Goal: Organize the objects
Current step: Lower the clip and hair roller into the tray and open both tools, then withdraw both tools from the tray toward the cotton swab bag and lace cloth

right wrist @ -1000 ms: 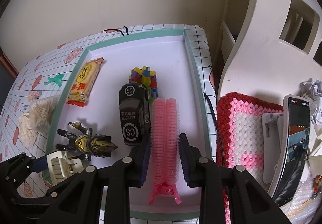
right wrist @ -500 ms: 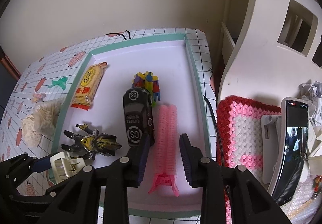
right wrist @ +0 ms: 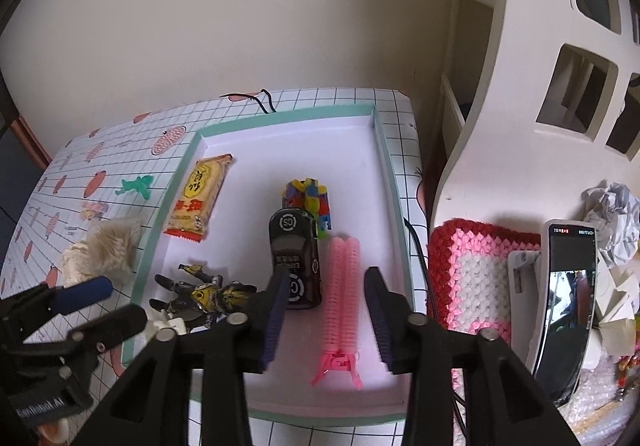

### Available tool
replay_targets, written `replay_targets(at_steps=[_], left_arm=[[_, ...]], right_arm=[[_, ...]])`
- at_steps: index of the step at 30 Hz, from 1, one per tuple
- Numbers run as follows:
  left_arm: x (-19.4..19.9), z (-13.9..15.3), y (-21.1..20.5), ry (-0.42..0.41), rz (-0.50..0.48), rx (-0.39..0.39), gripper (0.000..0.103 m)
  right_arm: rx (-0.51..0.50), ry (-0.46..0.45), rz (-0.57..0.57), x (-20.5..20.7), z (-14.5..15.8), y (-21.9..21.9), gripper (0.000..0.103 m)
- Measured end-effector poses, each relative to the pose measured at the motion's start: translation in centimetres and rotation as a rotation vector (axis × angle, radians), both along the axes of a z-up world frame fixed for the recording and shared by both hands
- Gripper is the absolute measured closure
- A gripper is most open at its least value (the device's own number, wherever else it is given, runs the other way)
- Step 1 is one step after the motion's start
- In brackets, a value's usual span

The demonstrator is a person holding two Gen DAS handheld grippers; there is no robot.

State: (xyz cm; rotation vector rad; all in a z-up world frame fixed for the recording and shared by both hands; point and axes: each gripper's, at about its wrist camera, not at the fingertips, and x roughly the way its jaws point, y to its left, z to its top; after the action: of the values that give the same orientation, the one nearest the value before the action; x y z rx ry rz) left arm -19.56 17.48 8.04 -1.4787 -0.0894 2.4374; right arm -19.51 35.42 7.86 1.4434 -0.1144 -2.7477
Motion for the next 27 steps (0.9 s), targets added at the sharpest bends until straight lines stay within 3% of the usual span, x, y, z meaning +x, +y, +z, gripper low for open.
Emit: replay_targets(at_steps=[4,7,11,14,17,25,27], left_arm=[[-0.3,-0.1,-0.6,-0.002,0.025,-0.007,0.041],[-0.5,-0.1,-1.1,0.003,0.045,-0.012,0.040],[-0.8,-0.1,-1.9,0.013,0.081,-0.018,0.029],[-1.0,-0.2,-2.5,0.015,0.106,-0.024,0.028],[-1.2,-0.2,-3.2,0.022,0.130,-0.023,0.014],[-1.6,-0.2,-4.1,0.057,0.168,-0.045,0.009],[-1.6,-0.2,-4.2,0.073,0.182,-0.064,0.005]], right_arm=[[0.002,0.001,0.006,0.1,0.1,-0.2,0.059],[0.002,0.008,0.007,0.1,0.1,-0.3,0.052],[-0.001,0.017,0.000,0.1,0.1,-0.1,0.042],[-0.007,0.024,-0.011,0.1,0.1,0.0,0.038],[-0.013,0.025,-0.014,0.0,0.1,0.1,0.033],[-0.021,0.029,-0.007,0.0,-0.1,-0.1,0.020],[-0.021,0.028,-0.003,-0.1,-0.2,-0.2,0.008]])
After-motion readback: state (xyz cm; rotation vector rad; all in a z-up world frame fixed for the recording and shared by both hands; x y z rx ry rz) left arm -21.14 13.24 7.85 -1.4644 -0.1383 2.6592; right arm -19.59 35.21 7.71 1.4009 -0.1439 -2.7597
